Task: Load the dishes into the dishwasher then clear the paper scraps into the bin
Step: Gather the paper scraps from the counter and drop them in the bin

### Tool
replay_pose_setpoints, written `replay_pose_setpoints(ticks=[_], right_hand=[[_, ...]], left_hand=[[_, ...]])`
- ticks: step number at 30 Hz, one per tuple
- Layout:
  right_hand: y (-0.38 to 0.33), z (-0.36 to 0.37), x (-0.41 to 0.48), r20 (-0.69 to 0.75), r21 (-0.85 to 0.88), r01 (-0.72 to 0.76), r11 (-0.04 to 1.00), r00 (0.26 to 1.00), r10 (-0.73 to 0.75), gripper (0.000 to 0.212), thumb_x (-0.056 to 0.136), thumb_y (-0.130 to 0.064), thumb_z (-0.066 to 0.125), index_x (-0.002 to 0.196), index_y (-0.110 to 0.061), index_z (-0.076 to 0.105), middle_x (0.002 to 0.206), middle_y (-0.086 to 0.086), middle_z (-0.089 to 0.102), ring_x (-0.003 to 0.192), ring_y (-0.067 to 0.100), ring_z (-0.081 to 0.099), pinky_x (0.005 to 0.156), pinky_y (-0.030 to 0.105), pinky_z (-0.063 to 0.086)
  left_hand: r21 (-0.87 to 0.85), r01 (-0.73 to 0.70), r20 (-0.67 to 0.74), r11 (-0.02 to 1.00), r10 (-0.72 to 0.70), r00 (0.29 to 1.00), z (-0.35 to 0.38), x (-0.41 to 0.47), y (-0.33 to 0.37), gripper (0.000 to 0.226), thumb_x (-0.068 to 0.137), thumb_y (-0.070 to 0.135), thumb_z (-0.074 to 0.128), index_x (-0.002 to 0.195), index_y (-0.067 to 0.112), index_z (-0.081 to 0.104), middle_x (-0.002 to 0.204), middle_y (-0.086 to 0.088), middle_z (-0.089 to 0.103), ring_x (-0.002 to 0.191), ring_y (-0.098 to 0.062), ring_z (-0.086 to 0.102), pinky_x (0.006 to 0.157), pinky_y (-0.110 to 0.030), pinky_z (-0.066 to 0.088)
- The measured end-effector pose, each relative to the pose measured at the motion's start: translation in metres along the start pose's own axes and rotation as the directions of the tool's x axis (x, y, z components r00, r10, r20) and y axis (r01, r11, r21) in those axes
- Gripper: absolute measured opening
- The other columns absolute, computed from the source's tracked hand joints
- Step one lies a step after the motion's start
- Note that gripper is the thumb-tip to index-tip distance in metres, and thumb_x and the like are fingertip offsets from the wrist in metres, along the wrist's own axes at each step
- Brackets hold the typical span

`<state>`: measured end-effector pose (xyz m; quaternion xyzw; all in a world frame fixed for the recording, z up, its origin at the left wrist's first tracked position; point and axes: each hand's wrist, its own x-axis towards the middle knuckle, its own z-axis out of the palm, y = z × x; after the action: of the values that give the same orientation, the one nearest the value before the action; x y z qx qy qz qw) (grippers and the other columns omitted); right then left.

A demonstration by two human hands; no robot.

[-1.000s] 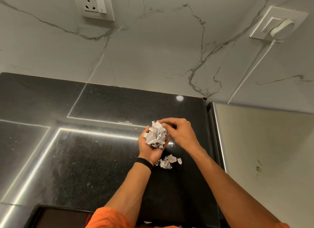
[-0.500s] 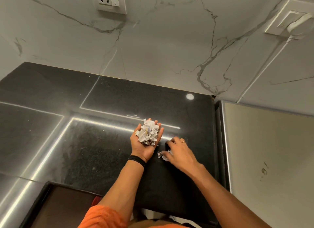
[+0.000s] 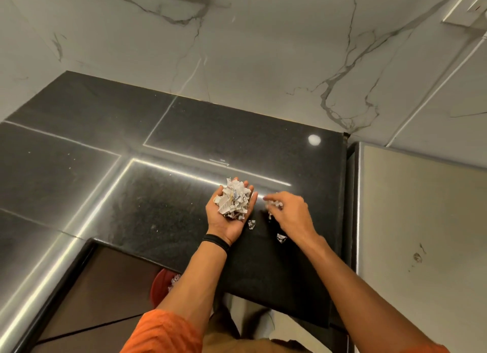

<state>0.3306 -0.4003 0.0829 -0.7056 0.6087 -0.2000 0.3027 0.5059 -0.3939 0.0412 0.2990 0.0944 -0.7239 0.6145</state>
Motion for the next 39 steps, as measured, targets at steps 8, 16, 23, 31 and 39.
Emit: replay_pose_setpoints(ticks=[8, 16, 23, 31, 39], right_hand=[[-0.056, -0.012, 0.014, 0.002, 0.32, 0.07, 0.945, 0.997, -0.074, 0.023, 0.089, -0.03, 0.075, 0.113, -0.033, 0.077, 0.107, -0.017, 0.075, 0.1, -0.004, 0.067, 0.093, 0.022, 0.054], [-0.07, -0.008, 0.02, -0.031, 0.361, 0.066, 0.93, 0.998, -0.059, 0.021, 0.1, -0.032, 0.062, 0.113, -0.027, 0.078, 0.105, -0.014, 0.077, 0.102, -0.003, 0.068, 0.095, 0.029, 0.056], [-0.057, -0.014, 0.015, -0.081, 0.423, 0.015, 0.906, 0.996, 0.021, 0.02, 0.1, -0.016, 0.062, 0.112, -0.021, 0.077, 0.096, -0.018, 0.076, 0.099, -0.003, 0.069, 0.092, 0.021, 0.054], [-0.019, -0.004, 0.004, -0.088, 0.222, -0.146, 0.964, 0.982, 0.169, 0.025, 0.095, -0.01, 0.066, 0.112, -0.026, 0.076, 0.106, -0.015, 0.075, 0.102, -0.003, 0.067, 0.098, 0.029, 0.055], [0.002, 0.005, -0.027, 0.136, -0.329, -0.226, 0.917, 0.949, 0.283, 0.067, 0.082, -0.047, 0.08, 0.142, -0.03, 0.054, 0.133, -0.004, 0.052, 0.128, 0.019, 0.047, 0.105, 0.034, 0.043]], left_hand=[[0.088, 0.02, 0.047, 0.996, -0.024, 0.999, 0.008, -0.02, -0.021, 0.046, 0.101, 0.039, 0.043, 0.118, 0.007, 0.072, 0.117, -0.018, 0.07, 0.101, -0.031, 0.069, 0.094, -0.042, 0.05], [0.085, 0.028, 0.061, 0.996, -0.033, 0.998, 0.023, -0.02, -0.006, 0.041, 0.1, 0.039, 0.045, 0.114, 0.011, 0.07, 0.115, -0.013, 0.069, 0.098, -0.028, 0.069, 0.082, -0.04, 0.057], [0.011, 0.089, 0.107, 0.996, -0.09, 0.99, 0.017, -0.013, 0.011, 0.059, 0.099, 0.037, 0.051, 0.152, 0.012, 0.044, 0.152, -0.021, 0.046, 0.141, -0.037, 0.046, 0.111, -0.055, 0.042], [0.033, 0.145, 0.076, 0.989, -0.148, 0.986, 0.015, -0.005, 0.022, 0.059, 0.099, 0.036, 0.05, 0.152, 0.012, 0.044, 0.138, -0.019, 0.056, 0.128, -0.038, 0.055, 0.112, -0.056, 0.041], [0.044, 0.185, 0.078, 0.982, -0.188, 0.979, 0.013, -0.002, 0.029, 0.057, 0.1, 0.038, 0.049, 0.15, 0.011, 0.048, 0.148, -0.018, 0.053, 0.134, -0.037, 0.053, 0.108, -0.056, 0.045]])
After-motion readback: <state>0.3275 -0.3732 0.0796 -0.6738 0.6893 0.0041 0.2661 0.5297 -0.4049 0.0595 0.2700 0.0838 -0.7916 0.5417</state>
